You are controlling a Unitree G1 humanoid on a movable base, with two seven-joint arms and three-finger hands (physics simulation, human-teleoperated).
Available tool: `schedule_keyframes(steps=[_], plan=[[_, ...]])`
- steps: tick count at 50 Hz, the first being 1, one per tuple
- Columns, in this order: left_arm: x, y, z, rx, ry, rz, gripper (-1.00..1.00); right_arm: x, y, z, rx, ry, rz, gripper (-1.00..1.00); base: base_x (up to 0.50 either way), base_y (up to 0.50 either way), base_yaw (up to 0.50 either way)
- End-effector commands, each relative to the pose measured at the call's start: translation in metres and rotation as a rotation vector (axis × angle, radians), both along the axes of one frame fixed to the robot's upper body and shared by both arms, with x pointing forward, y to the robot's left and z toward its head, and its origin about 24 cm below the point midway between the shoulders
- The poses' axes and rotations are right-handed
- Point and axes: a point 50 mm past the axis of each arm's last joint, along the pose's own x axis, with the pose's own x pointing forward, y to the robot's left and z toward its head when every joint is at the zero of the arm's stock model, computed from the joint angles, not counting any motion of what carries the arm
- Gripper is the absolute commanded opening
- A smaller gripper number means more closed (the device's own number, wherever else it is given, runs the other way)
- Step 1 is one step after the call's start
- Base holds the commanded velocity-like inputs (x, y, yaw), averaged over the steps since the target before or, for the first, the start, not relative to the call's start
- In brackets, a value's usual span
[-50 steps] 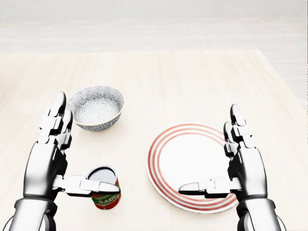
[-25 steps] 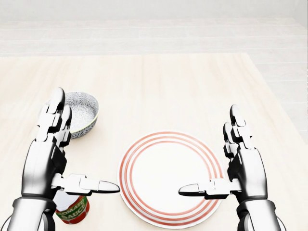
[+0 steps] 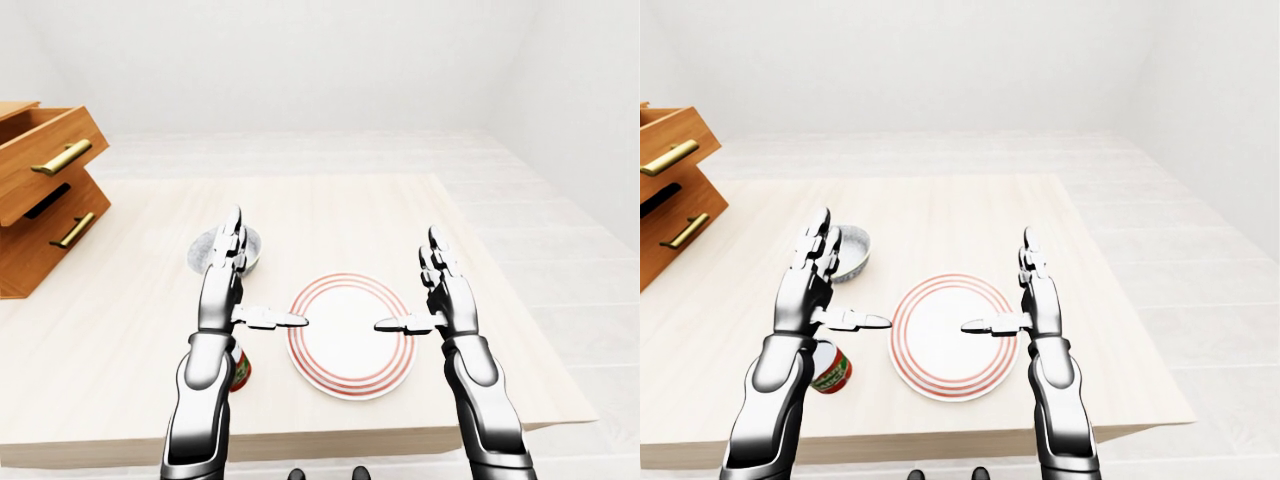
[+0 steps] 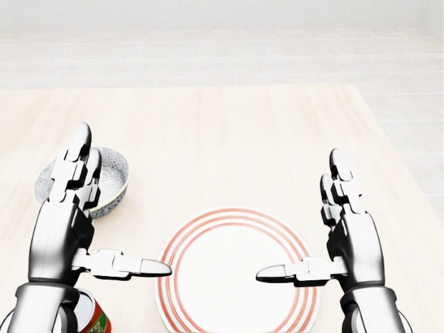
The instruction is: Put the bowl on the plate.
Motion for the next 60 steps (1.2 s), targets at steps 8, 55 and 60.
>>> schedule_keyframes(steps=[8,55,60], plan=[[0.002,-0.001,0.005,0.007,-0.019,-0.002,1.00,0.002,0.000,0.001,-0.006,-0.003,0.005,1.00,0.23,0.00,0.00],[0.076,0.082,0.030,0.635,0.109,0.212,1.00,-0.006,-0.004,0.001,0.003,-0.005,-0.013,1.00,0.01,0.00,0.00],[0.086,0.085,0.027,0.718,0.152,0.230,1.00,-0.004,-0.003,0.005,0.002,-0.022,-0.007,1.00,0.00,0.00,0.00]])
